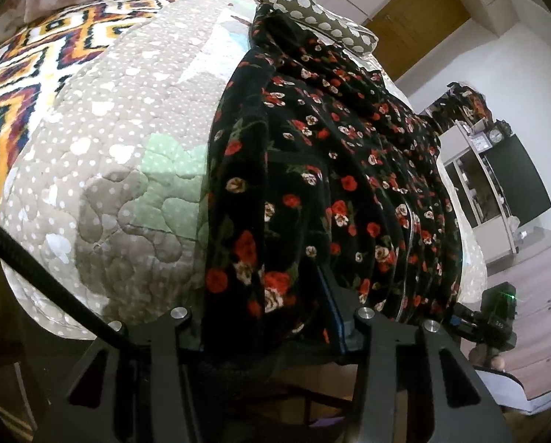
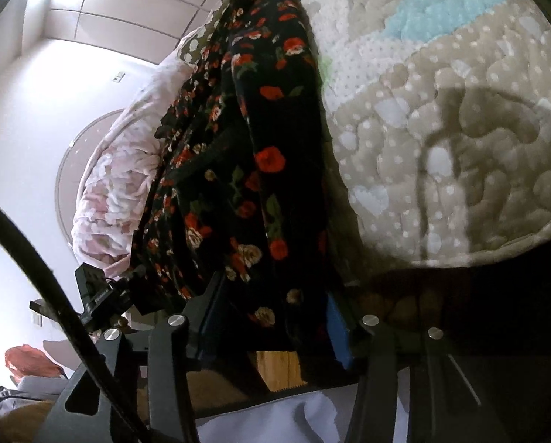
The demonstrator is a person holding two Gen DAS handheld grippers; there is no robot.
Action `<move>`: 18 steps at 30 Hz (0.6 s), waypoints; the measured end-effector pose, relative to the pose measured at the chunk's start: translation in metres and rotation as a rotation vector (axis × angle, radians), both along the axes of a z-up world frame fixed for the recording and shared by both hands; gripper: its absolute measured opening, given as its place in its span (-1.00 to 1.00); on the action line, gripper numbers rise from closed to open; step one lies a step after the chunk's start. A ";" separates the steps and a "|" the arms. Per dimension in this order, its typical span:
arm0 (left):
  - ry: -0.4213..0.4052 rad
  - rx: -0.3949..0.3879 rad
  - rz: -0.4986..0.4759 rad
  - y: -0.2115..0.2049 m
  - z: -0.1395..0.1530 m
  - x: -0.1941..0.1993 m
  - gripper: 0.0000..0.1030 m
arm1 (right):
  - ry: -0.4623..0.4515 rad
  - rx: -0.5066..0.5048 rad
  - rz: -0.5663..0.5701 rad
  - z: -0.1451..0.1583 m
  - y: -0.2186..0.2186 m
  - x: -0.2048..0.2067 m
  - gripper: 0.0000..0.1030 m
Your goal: Fold large clothes
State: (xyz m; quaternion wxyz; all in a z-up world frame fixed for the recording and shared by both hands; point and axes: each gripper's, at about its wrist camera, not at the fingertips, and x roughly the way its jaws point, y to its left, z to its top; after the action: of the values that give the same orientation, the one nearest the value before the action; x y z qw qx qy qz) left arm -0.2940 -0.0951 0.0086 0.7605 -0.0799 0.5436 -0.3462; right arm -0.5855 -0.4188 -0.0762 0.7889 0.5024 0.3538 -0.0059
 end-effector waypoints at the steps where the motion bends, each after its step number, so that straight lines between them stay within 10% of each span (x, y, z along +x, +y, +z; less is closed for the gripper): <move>1: 0.001 -0.001 0.000 0.000 0.000 -0.001 -0.12 | 0.003 -0.003 0.004 0.000 0.001 0.001 0.05; 16: 0.026 -0.029 0.005 0.004 -0.006 -0.004 -0.09 | 0.117 0.008 0.017 -0.027 0.011 0.008 0.25; 18: 0.024 -0.029 0.000 0.003 -0.005 -0.006 -0.10 | 0.106 0.004 0.038 -0.025 0.016 0.011 -0.01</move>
State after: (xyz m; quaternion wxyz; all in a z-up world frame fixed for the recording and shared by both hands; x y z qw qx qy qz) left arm -0.2997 -0.0918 0.0037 0.7528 -0.0949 0.5474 -0.3529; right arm -0.5745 -0.4027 -0.1009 0.7679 0.4961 0.4048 -0.0169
